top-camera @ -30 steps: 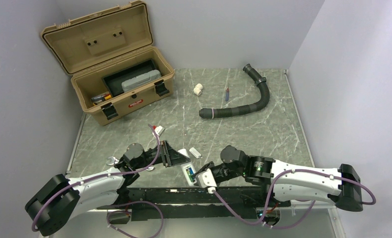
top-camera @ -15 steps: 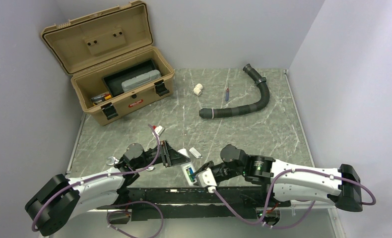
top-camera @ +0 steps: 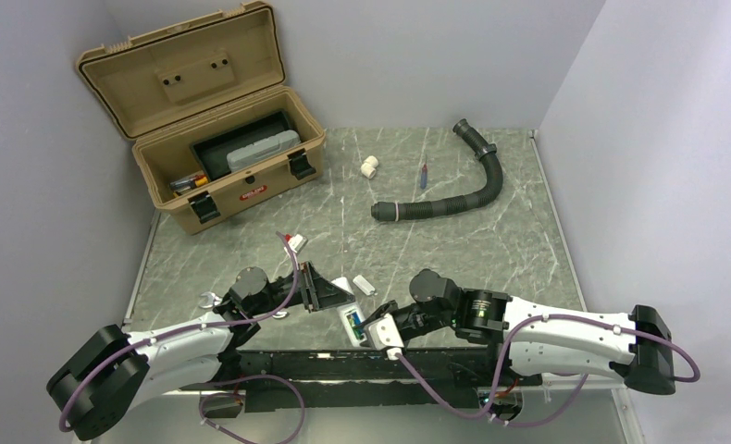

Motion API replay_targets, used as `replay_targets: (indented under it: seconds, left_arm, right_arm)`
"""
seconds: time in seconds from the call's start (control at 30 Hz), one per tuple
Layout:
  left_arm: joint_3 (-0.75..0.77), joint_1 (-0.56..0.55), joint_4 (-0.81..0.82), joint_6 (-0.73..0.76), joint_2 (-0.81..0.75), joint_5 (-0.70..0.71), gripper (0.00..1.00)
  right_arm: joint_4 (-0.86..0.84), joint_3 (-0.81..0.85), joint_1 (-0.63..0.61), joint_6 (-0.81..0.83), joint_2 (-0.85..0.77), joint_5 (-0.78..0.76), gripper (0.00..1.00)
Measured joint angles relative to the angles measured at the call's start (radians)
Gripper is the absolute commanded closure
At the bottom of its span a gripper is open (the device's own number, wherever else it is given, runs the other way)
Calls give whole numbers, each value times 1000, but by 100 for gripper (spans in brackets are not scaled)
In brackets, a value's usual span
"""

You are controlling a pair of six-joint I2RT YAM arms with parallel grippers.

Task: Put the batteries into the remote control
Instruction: Load the battery into the remote control.

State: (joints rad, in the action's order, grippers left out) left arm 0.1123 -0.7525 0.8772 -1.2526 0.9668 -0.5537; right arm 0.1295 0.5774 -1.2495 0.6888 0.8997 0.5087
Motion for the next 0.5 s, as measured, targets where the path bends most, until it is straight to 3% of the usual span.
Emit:
replay_targets:
  seconds: [0.5]
  left_arm:
    - [0, 0, -2, 0, -2, 0, 100]
  right_arm:
    - [-24, 1, 0, 3, 18, 3, 63]
